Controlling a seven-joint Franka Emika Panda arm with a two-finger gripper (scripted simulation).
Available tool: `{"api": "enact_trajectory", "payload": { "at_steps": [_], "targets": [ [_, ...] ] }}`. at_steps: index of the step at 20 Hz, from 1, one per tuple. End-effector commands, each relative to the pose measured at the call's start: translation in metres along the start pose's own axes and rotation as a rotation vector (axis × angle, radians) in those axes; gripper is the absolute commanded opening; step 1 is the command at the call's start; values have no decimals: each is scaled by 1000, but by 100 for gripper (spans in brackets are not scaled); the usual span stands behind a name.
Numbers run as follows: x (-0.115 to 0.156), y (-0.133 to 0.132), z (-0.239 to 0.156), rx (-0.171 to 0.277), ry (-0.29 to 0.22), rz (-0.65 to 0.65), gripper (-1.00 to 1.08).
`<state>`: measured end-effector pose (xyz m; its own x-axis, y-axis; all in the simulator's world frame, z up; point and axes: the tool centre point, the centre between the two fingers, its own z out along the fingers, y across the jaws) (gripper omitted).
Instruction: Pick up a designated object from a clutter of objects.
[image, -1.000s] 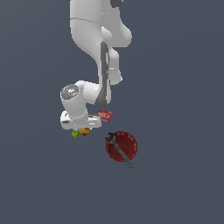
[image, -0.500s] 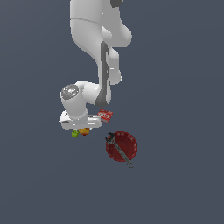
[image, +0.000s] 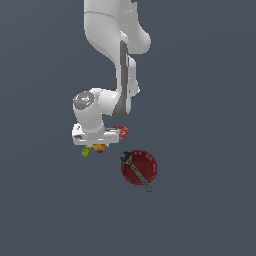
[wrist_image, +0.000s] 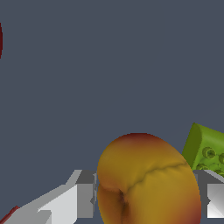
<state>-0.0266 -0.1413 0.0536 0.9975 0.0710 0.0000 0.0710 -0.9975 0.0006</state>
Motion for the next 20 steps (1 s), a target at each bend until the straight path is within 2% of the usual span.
{"api": "enact_trajectory", "payload": {
  "at_steps": [1,8,20],
  "targets": [
    [1,-10,-12,0,2,-1,-100],
    [2,-53,-60,0,2,-1,-100],
    [5,-154,-174,-5,1,-1,-100]
  ]
}}
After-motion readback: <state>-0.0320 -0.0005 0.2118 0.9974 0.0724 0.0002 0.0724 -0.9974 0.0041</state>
